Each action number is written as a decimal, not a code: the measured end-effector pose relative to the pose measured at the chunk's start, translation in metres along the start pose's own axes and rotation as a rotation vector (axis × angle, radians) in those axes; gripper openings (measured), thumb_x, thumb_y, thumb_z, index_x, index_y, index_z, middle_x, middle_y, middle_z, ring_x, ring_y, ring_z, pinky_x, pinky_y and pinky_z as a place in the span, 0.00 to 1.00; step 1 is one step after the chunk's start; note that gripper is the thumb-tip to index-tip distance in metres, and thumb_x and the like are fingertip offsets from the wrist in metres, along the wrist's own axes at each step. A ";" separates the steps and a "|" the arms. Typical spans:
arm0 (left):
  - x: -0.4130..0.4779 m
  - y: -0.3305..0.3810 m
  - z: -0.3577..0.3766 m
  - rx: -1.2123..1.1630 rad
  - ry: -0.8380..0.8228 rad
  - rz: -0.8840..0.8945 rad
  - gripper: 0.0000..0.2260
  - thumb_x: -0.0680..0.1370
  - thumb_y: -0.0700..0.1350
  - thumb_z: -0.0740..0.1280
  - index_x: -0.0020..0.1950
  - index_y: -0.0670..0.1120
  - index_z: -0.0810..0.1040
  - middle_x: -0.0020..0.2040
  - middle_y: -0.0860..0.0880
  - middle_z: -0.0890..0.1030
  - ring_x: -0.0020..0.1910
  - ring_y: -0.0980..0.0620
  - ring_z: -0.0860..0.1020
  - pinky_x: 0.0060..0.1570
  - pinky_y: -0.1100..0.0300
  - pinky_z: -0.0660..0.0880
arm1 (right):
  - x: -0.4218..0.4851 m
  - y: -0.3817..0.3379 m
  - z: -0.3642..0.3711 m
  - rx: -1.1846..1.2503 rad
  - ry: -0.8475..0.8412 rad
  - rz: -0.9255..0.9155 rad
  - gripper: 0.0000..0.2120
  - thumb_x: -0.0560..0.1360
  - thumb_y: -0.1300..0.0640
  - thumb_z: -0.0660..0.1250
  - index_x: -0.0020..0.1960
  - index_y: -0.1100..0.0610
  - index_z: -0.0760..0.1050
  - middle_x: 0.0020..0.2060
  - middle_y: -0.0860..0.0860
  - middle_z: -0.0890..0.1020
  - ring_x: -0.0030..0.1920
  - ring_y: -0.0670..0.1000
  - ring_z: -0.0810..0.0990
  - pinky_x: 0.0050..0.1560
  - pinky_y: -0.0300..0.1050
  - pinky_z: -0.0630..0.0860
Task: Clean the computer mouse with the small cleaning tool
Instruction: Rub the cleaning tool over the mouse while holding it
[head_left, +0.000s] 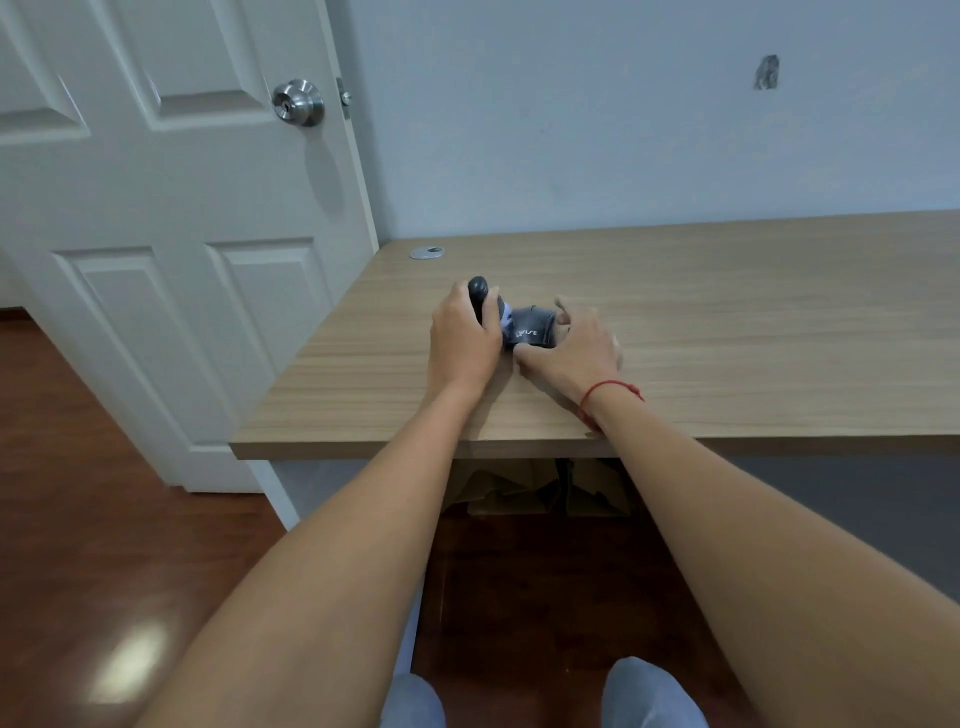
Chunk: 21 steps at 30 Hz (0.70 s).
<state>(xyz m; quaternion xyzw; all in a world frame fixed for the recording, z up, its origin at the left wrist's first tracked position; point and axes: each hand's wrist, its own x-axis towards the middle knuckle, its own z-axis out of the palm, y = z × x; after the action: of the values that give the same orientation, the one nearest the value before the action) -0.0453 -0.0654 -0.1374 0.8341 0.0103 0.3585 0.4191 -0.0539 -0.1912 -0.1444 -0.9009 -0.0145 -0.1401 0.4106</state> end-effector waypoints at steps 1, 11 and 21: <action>0.000 0.002 -0.001 -0.033 0.025 -0.001 0.10 0.79 0.47 0.62 0.41 0.42 0.71 0.38 0.46 0.75 0.38 0.49 0.72 0.39 0.59 0.67 | 0.002 0.001 -0.003 0.077 -0.048 0.002 0.34 0.67 0.43 0.69 0.71 0.50 0.66 0.67 0.50 0.73 0.70 0.53 0.69 0.73 0.58 0.61; -0.006 0.009 -0.002 -0.103 0.008 0.059 0.12 0.78 0.47 0.64 0.37 0.44 0.68 0.31 0.51 0.72 0.30 0.54 0.71 0.34 0.63 0.67 | 0.030 0.006 0.001 0.020 -0.215 -0.098 0.24 0.78 0.57 0.49 0.73 0.50 0.66 0.77 0.49 0.63 0.79 0.54 0.54 0.77 0.58 0.52; -0.005 0.011 -0.006 -0.184 0.122 0.059 0.11 0.78 0.47 0.65 0.40 0.41 0.73 0.34 0.44 0.78 0.35 0.46 0.77 0.38 0.56 0.75 | 0.024 0.005 0.005 -0.309 0.067 -0.080 0.19 0.78 0.41 0.56 0.60 0.50 0.78 0.57 0.53 0.81 0.60 0.57 0.76 0.69 0.57 0.61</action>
<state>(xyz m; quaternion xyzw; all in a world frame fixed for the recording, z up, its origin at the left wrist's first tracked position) -0.0556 -0.0704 -0.1301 0.7687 -0.0214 0.4202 0.4817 -0.0286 -0.1932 -0.1447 -0.9468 -0.0150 -0.1869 0.2616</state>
